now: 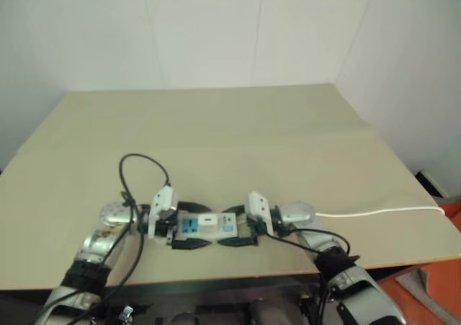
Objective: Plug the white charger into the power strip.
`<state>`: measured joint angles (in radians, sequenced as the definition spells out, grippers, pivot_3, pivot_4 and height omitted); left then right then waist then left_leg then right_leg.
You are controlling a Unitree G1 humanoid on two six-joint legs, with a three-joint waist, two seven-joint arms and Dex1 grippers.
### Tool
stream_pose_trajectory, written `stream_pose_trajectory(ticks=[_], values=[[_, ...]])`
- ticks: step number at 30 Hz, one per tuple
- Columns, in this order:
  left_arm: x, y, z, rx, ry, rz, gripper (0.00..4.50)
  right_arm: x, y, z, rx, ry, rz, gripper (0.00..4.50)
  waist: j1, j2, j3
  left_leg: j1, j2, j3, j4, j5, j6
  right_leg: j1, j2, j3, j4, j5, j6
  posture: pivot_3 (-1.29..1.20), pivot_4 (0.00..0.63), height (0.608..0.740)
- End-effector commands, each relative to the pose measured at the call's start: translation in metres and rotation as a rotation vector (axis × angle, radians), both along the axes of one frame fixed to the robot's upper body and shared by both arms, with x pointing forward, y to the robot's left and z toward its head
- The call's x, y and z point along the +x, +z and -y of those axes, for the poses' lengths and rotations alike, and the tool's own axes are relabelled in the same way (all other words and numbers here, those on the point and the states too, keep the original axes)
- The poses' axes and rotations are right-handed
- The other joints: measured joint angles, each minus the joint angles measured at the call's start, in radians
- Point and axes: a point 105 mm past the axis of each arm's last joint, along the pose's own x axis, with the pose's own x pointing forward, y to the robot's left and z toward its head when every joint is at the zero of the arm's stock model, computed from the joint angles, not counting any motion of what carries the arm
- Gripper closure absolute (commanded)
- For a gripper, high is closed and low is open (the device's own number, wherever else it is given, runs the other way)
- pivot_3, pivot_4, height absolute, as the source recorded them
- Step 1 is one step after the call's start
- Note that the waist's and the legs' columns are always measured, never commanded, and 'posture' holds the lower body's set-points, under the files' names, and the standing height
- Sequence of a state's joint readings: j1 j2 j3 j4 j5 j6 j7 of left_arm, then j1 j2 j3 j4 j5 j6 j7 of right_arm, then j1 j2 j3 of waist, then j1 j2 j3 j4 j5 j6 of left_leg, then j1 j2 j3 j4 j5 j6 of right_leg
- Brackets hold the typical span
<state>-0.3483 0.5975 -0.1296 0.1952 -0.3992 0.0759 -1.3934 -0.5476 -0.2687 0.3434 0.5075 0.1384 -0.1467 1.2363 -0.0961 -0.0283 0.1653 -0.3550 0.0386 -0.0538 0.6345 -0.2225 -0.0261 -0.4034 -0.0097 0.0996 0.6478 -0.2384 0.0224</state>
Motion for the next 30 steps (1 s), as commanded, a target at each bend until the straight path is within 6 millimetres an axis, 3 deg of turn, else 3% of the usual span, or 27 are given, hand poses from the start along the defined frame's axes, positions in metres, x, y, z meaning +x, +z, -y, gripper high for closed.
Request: stream_pose_trajectory(ticks=[1, 3, 4, 9, 12, 15, 19, 30], values=[[0.006, 0.022, -0.005, -0.043, 0.032, 0.071, 0.0, -0.003, -0.017, 0.007, -0.07, -0.005, -0.055, 0.74, 0.0, 0.0, 0.0, 0.0, 0.0, 0.0, 0.0, 0.0, 0.0, 0.0, 0.0, 0.0, 0.0, 0.0, 0.0, 0.0, 0.15, 0.74], [0.009, 0.033, -0.008, -0.055, 0.037, 0.104, 0.0, -0.003, -0.016, 0.008, -0.071, 0.003, -0.052, 0.06, 0.0, -0.001, 0.001, 0.0, 0.0, 0.0, 0.0, 0.0, 0.0, -0.001, 0.0, 0.0, 0.0, 0.0, 0.0, 0.0, 0.15, 0.74], [0.011, 0.039, -0.01, -0.063, 0.043, 0.117, 0.0, -0.003, -0.016, 0.009, -0.072, 0.008, -0.047, 0.02, 0.0, -0.002, 0.001, 0.0, 0.0, 0.0, 0.0, 0.0, 0.0, 0.0, 0.0, 0.0, 0.0, 0.0, 0.0, 0.0, 0.15, 0.74], [0.012, 0.058, -0.022, -0.041, 0.06, 0.17, 0.0, -0.001, -0.003, 0.02, -0.053, -0.012, -0.016, 0.02, 0.002, -0.005, 0.004, -0.003, 0.0, 0.0, 0.0, 0.0, 0.0, -0.002, 0.0, 0.0, -0.001, 0.0, 0.0, 0.0, 0.15, 0.74], [0.007, 0.063, -0.029, -0.01, 0.058, 0.186, 0.0, -0.004, 0.011, 0.036, -0.029, -0.033, 0.011, 0.02, 0.011, -0.005, 0.005, -0.009, -0.001, -0.001, 0.0, 0.0, 0.0, -0.006, -0.001, 0.0, -0.002, 0.0, 0.001, 0.0, 0.15, 0.74], [0.007, 0.065, -0.037, 0.036, 0.103, 0.207, 0.0, -0.01, 0.029, 0.059, -0.015, -0.069, 0.043, 0.02, 0.027, -0.004, 0.006, -0.024, -0.002, -0.001, 0.004, 0.0, 0.0, -0.021, -0.002, 0.0, -0.001, 0.002, 0.003, 0.0, 0.15, 0.74], [0.004, 0.063, -0.051, 0.129, 0.143, 0.195, 0.0, -0.017, 0.047, 0.084, -0.033, -0.108, 0.082, 0.02, 0.03, -0.005, 0.013, -0.029, -0.002, -0.001, 0.006, 0.0, 0.0, -0.023, -0.003, -0.001, -0.001, 0.002, 0.004, 0.0, 0.15, 0.74], [-0.024, 0.079, -0.111, 0.274, 0.298, 0.196, 0.0, -0.04, 0.081, 0.153, -0.047, -0.305, 0.102, 0.02, 0.028, -0.005, 0.026, -0.031, -0.002, 0.0, 0.006, 0.0, 0.0, -0.025, -0.003, -0.001, -0.002, 0.002, 0.004, 0.0, 0.15, 0.74]])
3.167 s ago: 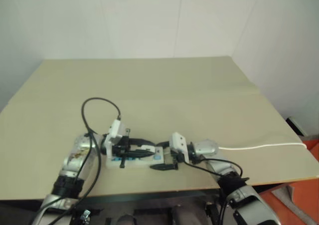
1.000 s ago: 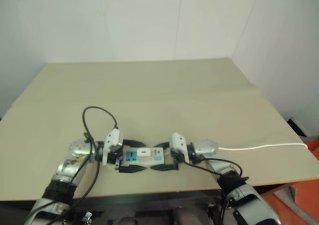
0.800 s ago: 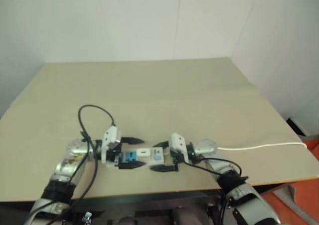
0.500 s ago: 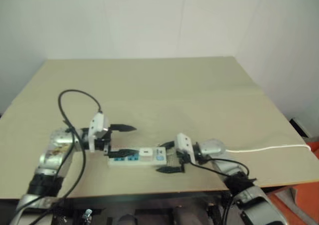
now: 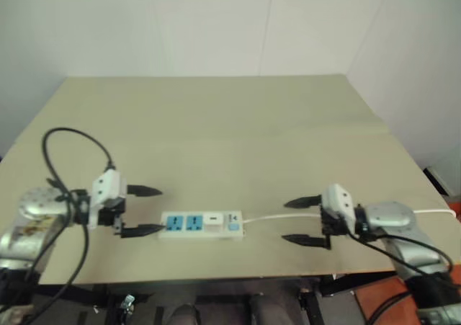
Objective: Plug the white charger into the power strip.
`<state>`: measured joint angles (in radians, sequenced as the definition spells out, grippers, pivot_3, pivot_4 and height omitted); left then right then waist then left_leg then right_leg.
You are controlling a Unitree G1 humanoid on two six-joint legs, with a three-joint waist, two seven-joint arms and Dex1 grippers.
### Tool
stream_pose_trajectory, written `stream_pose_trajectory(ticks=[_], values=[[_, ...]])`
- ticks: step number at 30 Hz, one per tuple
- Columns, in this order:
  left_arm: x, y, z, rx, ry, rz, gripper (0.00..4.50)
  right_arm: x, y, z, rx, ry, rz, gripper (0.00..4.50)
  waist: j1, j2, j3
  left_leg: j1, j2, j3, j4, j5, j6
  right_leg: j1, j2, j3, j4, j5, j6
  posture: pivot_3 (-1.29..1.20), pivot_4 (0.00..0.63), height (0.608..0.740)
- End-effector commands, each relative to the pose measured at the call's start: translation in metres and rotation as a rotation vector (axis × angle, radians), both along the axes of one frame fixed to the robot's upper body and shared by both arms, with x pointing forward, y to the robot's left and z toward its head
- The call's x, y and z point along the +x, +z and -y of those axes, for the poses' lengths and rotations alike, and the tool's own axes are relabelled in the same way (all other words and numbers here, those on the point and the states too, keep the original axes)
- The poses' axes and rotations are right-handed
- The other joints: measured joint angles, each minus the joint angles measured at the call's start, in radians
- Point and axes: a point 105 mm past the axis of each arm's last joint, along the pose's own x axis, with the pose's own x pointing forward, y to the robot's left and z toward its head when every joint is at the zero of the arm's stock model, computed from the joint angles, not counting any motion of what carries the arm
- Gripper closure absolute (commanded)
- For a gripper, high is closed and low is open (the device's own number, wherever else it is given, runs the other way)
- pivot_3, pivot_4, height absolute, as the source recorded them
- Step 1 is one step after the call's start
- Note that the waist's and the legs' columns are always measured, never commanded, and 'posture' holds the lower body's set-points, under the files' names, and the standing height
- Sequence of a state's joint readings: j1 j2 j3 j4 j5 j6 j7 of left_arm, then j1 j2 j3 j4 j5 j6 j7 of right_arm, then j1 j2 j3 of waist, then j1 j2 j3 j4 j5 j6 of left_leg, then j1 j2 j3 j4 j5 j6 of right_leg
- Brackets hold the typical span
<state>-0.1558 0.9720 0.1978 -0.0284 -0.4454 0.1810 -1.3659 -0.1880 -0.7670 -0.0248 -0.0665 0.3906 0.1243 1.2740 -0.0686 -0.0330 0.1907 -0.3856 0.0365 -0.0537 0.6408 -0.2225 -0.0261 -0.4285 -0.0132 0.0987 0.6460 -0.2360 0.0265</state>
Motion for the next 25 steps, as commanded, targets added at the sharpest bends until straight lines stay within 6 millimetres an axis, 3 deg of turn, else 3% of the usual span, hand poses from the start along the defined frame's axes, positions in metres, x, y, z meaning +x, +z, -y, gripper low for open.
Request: stream_pose_trajectory(ticks=[1, 8, 14, 25], values=[[-0.009, 0.02, -0.016, 0.019, 0.047, 0.06, 0.0, -0.01, 0.022, 0.012, 0.026, -0.034, 0.045, 0.02, 0.0, 0.0, 0.001, 0.0, 0.0, 0.0, 0.0, 0.0, 0.0, 0.0, 0.0, 0.0, 0.0, 0.0, 0.0, 0.0, 0.15, 0.74], [-0.03, 0.029, -0.027, 0.02, 0.047, 0.013, 0.0, -0.023, 0.032, 0.026, 0.009, -0.067, 0.048, 0.02, 0.0, 0.0, 0.002, 0.001, 0.0, 0.001, 0.0, 0.0, 0.0, 0.0, 0.0, 0.0, 0.0, -0.001, -0.002, 0.0, 0.15, 0.74], [-0.028, 0.026, -0.014, 0.01, -0.001, -0.001, 0.0, -0.023, 0.033, 0.025, 0.001, -0.065, 0.054, 0.02, 0.0, 0.0, 0.003, 0.001, 0.0, 0.001, 0.0, 0.0, 0.0, 0.0, 0.0, 0.0, 0.0, 0.0, 0.0, 0.0, 0.15, 0.74], [-0.021, 0.03, -0.008, -0.008, -0.013, 0.015, 0.0, -0.025, 0.03, 0.021, 0.0, -0.056, 0.049, 0.02, -0.001, 0.0, 0.003, 0.001, 0.0, 0.002, 0.0, 0.0, 0.0, 0.0, 0.0, 0.0, 0.0, 0.0, 0.0, 0.0, 0.15, 0.74]])
